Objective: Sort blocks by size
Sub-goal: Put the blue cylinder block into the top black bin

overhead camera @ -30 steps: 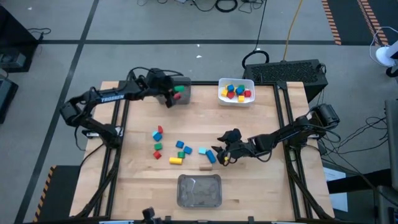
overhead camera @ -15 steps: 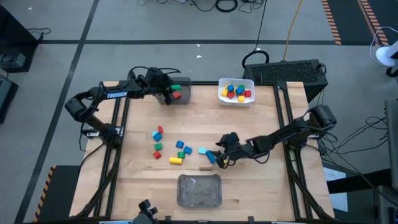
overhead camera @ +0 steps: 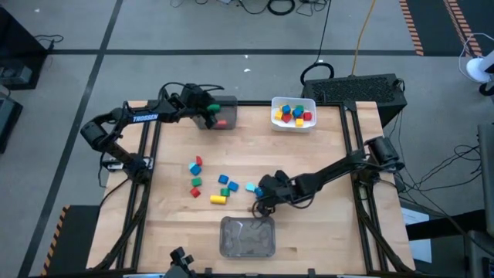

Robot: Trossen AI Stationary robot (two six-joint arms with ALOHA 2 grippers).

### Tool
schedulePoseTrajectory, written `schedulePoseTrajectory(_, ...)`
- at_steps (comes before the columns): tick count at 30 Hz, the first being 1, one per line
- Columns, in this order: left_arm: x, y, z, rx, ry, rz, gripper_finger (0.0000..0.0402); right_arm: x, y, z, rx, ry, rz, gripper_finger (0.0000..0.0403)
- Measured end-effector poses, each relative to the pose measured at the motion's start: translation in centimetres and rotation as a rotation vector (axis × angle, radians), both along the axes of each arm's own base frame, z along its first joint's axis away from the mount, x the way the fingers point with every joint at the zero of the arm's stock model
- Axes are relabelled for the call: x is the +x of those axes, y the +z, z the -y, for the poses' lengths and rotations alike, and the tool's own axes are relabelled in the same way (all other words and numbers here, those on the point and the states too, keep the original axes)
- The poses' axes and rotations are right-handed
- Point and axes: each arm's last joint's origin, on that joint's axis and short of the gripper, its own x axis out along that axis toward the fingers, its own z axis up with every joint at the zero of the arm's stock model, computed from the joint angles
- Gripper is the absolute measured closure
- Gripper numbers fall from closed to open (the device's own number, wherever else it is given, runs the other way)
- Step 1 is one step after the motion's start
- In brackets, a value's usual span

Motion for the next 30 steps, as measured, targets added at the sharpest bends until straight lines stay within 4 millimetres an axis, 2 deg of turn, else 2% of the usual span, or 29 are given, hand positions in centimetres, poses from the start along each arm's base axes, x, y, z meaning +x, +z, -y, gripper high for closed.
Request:
schedulePoseTrajectory(8, 0.3, 0.3, 0.1, 0.008, -0.006, 0.005, 0.0183, -0.4, -1.1, 0.1, 0.025, -0.040, -0.093, 0.0184)
schedulePoseTrajectory(18, 2.0, 1.3, 1.1, 0.031, -0.069, 0.029, 0.0182, -0.5, -1.3, 0.1, -0.010, -0.022, -0.107, 0.0248)
schedulePoseTrajectory(24, 2.4, 3.2, 2.6, 0.077, -0.117, 0.071, 0.0182, -0.6, -0.9, 0.3, -0.057, -0.020, -0.095, 0.0287)
schedulePoseTrajectory(30, 2.3, 5.5, 4.8, 0.115, -0.205, 0.111, 0.0182, -0.7, 1.1, 0.5, -0.117, -0.024, -0.032, 0.0277)
